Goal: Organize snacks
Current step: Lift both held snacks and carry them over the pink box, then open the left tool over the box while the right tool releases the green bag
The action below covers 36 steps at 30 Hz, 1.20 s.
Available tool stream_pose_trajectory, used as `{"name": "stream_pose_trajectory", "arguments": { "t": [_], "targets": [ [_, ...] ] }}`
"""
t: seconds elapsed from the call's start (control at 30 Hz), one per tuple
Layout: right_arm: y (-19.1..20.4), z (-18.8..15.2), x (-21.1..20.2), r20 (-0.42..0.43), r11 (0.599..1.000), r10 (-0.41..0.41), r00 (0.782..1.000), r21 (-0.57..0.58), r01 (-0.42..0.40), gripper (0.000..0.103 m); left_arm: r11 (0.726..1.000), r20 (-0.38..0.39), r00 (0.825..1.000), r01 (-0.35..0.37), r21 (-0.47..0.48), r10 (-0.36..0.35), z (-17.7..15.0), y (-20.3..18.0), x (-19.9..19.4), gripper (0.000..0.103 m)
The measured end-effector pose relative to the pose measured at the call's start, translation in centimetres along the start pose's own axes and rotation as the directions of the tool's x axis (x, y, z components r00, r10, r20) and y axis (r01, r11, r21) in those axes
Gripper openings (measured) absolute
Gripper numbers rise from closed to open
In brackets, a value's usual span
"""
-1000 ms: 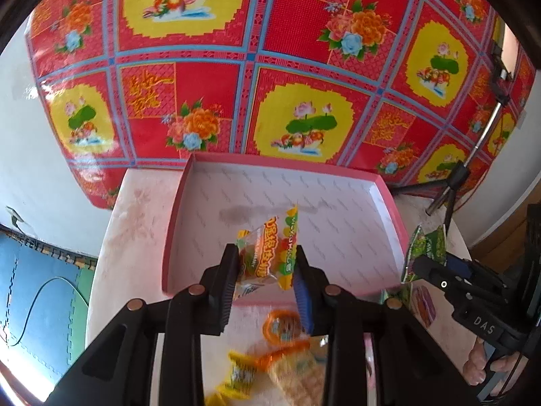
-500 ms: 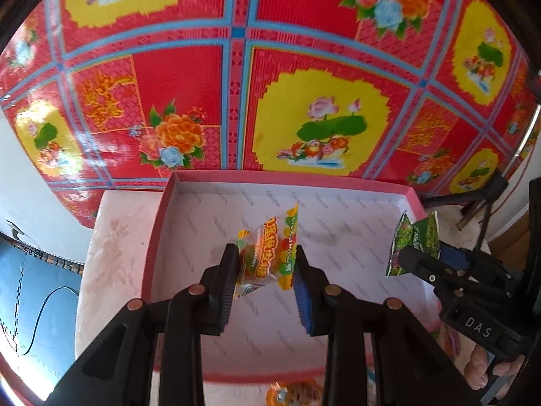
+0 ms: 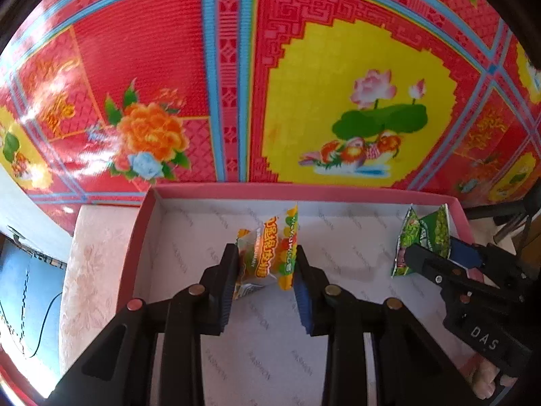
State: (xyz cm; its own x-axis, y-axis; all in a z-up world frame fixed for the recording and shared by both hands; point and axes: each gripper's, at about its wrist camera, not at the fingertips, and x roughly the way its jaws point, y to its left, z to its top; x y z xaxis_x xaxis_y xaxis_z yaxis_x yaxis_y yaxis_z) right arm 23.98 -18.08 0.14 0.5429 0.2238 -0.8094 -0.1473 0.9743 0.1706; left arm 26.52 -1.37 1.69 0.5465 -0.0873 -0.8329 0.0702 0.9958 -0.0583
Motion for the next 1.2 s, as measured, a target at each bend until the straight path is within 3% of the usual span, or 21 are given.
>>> {"name": "stream_pose_trajectory", "arguments": {
  "t": [0.23, 0.6, 1.0, 1.1, 1.2],
  "targets": [
    [0.0, 0.5, 0.9, 0.001, 1.000, -0.008, 1.000, -0.006, 0.008, 0.045, 1.000, 0.004, 1.000, -0.022, 0.010, 0.022, -0.1, -1.3, 0.9, 0.032],
    [0.5, 0.4, 2.2, 0.020, 0.995, -0.088, 0.996, -0.050, 0.089, 0.048, 0.999, -0.016, 0.999, -0.039, -0.012, 0.038, -0.8, -1.1, 1.3, 0.034],
    [-0.7, 1.1, 2.6, 0.015, 0.995, -0.078, 0.997, -0.056, 0.079, 0.048, 0.999, -0.023, 0.999, -0.031, -0.026, 0.031, -0.1, -0.9, 2.7, 0.038],
    [-1.0, 1.0, 1.9, 0.016, 0.996, -0.079, 0.997, -0.050, 0.080, 0.049, 0.999, -0.025, 0.999, -0.028, -0.022, 0.028, -0.1, -0.9, 2.3, 0.042],
    [-1.1, 1.0, 1.8, 0.018, 0.996, -0.080, 0.997, -0.048, 0.080, 0.051, 0.998, -0.037, 0.998, -0.049, -0.029, 0.047, 0.0, -0.9, 2.3, 0.053]
  ]
}}
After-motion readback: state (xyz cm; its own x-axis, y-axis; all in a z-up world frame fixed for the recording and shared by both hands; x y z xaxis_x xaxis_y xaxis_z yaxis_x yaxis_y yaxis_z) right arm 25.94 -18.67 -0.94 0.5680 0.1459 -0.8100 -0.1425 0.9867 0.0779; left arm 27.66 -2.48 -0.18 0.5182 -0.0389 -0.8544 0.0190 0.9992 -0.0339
